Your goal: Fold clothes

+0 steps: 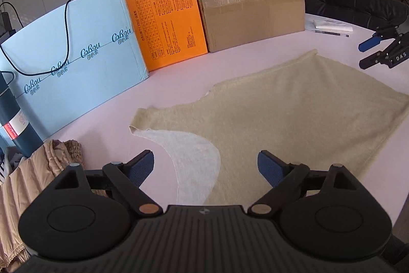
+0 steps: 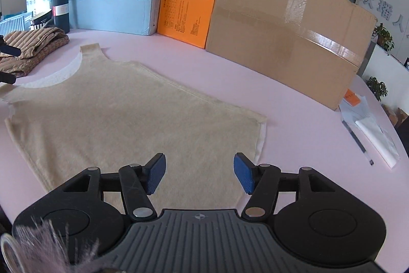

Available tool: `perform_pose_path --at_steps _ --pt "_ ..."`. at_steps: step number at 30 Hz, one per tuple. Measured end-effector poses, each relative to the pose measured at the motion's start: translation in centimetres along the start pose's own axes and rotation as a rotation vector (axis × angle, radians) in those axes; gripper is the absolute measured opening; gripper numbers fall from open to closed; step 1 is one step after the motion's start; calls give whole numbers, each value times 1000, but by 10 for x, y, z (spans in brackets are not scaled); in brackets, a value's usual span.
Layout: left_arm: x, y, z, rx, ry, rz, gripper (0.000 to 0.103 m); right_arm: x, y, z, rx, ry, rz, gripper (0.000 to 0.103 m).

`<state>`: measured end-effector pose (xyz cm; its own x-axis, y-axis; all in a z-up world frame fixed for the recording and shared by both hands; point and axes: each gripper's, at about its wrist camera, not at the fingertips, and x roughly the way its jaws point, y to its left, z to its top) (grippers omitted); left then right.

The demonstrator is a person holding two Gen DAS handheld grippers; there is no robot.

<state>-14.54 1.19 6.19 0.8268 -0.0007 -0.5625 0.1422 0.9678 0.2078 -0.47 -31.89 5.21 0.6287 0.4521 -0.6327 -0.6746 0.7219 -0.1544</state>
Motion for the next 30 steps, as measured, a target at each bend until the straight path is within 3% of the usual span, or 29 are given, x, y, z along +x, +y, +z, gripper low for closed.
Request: perform_pose_path --at_steps 2,5,10,14,18,22,25,28,30 --pt "25 -15 20 -7 31 15 88 34 6 24 19 26 45 57" --pt "53 -30 34 -28 69 -33 88 76 6 45 122 75 175 57" --pt "82 -39 29 -56 125 -52 88 107 -4 44 156 154 187 57" --pt "81 -29 9 -65 156 -35 88 87 -31 18 169 199 170 58" --pt "65 -14 -18 -64 148 -8 89 53 -49 -15 104 286 64 85" --pt "36 0 -45 -58 117 -14 90 19 -65 -43 85 304 -40 85" --pt "18 8 -61 -48 100 -5 91 0 -68 -50 122 242 -102 85" --pt "7 16 -70 -61 101 8 94 -8 -48 -47 107 145 -73 85" --pt "3 20 -75 -79 104 31 103 -6 -31 -45 72 107 -28 85"
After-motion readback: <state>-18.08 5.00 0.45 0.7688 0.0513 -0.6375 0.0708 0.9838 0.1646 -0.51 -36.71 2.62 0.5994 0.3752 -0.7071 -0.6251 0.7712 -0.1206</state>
